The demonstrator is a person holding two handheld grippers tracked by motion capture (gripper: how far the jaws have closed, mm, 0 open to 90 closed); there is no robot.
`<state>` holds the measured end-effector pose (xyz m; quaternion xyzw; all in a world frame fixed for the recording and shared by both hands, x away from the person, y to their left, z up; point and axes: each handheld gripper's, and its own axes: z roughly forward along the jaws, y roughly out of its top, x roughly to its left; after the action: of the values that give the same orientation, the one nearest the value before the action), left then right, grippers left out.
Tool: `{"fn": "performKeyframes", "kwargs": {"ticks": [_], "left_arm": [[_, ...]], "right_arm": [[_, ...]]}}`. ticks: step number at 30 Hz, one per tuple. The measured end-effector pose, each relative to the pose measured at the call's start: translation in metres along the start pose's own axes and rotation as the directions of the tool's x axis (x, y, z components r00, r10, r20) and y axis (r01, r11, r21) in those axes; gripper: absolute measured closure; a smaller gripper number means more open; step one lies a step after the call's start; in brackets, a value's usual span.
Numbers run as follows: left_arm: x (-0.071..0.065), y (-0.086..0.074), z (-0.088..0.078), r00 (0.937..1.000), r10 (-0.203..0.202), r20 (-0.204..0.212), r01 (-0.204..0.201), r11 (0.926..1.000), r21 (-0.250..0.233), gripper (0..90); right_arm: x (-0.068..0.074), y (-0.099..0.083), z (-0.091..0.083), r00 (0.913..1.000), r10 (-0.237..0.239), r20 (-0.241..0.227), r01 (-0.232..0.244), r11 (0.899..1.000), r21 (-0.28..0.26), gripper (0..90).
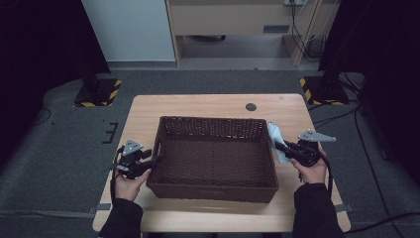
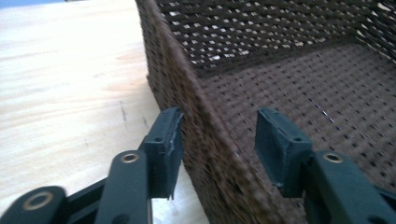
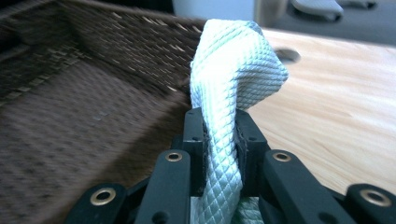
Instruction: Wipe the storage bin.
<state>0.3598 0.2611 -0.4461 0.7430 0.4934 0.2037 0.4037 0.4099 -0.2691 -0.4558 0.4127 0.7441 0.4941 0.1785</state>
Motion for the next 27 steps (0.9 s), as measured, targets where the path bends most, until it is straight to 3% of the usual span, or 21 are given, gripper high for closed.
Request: {"fn": "performKeyframes", "kwargs": {"ticks": [3, 7, 12, 16, 18, 20, 24, 26, 27], "left_arm": [[0.0, -0.003, 0.003, 0.9999, -0.01, 0.011, 0.009, 0.9998, 0.02, 58.6], [0.001, -0.004, 0.004, 0.9993, -0.03, 0.022, 0.03, 0.9991, 0.029, 63.7], [-0.001, -0.003, 0.004, 0.9992, -0.039, -0.001, 0.039, 0.9988, 0.028, 67.0], [-0.002, -0.003, 0.004, 0.9985, -0.054, -0.011, 0.055, 0.9982, 0.023, 68.3], [-0.002, -0.003, 0.004, 0.9982, -0.058, -0.014, 0.059, 0.998, 0.023, 68.6], [-0.002, -0.002, 0.005, 0.9985, -0.052, -0.017, 0.053, 0.9983, 0.025, 68.8], [0.0, -0.001, 0.008, 0.9982, -0.058, -0.017, 0.058, 0.998, 0.023, 68.9], [0.001, 0.001, 0.01, 0.998, -0.06, -0.017, 0.061, 0.9979, 0.022, 68.9], [0.001, 0.002, 0.011, 0.9978, -0.064, -0.018, 0.065, 0.9978, 0.017, 68.9]], "right_arm": [[0.006, -0.006, 0.004, 0.9999, -0.015, -0.003, 0.015, 0.999, 0.043, 78.1], [0.002, -0.016, 0.013, 0.9999, 0.007, 0.012, -0.008, 0.995, 0.103, 78.1], [0.002, -0.035, 0.035, 0.9995, -0.01, 0.029, 0.001, 0.962, 0.273, 78.2], [0.003, -0.044, 0.049, 0.9989, -0.016, 0.045, 0.0, 0.938, 0.346, 78.1], [0.001, -0.042, 0.048, 0.9989, 0.004, 0.046, -0.019, 0.942, 0.334, 78.1], [0.0, -0.037, 0.04, 0.9986, 0.001, 0.053, -0.016, 0.956, 0.294, 78.1], [-0.002, -0.017, 0.013, 0.9984, 0.021, 0.052, -0.027, 0.993, 0.112, 78.1], [0.001, -0.007, 0.001, 0.999, 0.017, 0.041, -0.018, 1.0, 0.022, 78.2], [0.002, -0.004, -0.003, 0.9995, 0.013, 0.03, -0.013, 1.0, 0.002, 78.1]]}}
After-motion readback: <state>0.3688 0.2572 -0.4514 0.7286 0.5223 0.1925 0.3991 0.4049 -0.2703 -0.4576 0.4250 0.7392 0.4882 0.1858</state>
